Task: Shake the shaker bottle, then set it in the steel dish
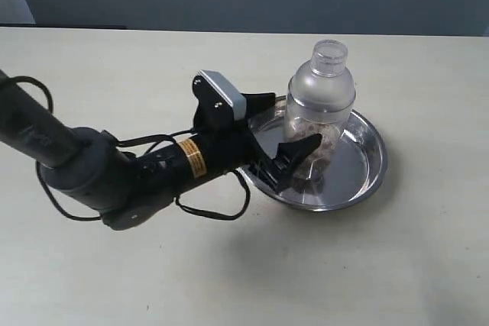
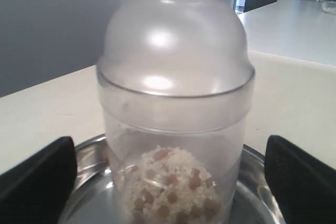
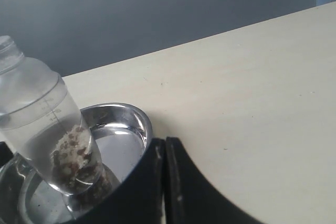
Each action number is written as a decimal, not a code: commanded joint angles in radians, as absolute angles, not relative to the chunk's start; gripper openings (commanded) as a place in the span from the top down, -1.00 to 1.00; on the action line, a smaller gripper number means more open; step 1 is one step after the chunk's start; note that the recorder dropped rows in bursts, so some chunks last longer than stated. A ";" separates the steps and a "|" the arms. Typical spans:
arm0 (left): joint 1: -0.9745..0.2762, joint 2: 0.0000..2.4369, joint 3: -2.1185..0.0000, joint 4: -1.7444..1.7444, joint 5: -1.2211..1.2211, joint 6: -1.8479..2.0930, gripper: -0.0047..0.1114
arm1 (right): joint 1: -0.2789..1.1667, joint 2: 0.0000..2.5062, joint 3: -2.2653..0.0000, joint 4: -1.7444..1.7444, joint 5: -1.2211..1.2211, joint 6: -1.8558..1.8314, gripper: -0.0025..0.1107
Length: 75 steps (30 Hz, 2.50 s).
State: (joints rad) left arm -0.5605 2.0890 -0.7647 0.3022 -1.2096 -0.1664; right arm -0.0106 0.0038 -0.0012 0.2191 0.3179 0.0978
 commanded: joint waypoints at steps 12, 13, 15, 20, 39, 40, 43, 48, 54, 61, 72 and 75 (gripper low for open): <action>-0.500 1.611 -0.439 0.254 -1.221 0.099 0.19 | -0.009 0.000 0.000 0.215 0.308 0.092 0.97; -0.500 1.582 -0.428 0.271 -1.221 0.142 0.19 | -0.009 0.000 0.000 0.215 0.308 0.092 0.97; -0.500 1.515 -0.409 0.322 -1.204 0.202 0.24 | -0.009 0.000 0.000 0.215 0.308 0.092 0.97; -0.500 1.316 -0.344 0.326 -1.053 0.184 0.76 | -0.009 0.000 0.000 0.215 0.308 0.092 0.97; -0.500 0.416 -0.295 -0.250 -0.104 0.361 0.91 | -0.009 0.000 0.000 0.215 0.308 0.092 0.97; -0.500 0.394 -0.295 -0.244 -0.074 0.374 0.91 | -0.009 0.000 0.000 0.215 0.308 0.092 0.97; -0.500 0.318 -0.295 -0.186 0.010 0.456 0.91 | -0.009 0.000 0.000 0.215 0.308 0.092 0.97; -0.500 0.274 -0.295 -0.125 0.037 0.446 0.91 | -0.009 0.000 0.000 0.215 0.308 0.092 0.97; -0.478 0.255 -0.245 -0.145 0.107 0.310 0.91 | -0.009 0.000 0.000 0.215 0.308 0.092 0.97; -0.340 0.063 -0.096 -0.145 0.177 0.130 0.91 | -0.009 0.000 0.000 0.215 0.308 0.092 0.97; -0.239 0.000 -0.007 -0.150 0.266 0.074 0.91 | -0.009 0.000 0.000 0.218 0.308 0.092 0.97; -0.236 0.000 0.000 -0.141 0.266 0.051 0.91 | -0.009 0.000 0.000 0.218 0.308 0.092 0.97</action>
State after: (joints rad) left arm -0.2415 0.0053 -0.0077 -0.1411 0.2716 0.0794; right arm -0.0106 0.0038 -0.0012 0.2191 0.3179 0.0978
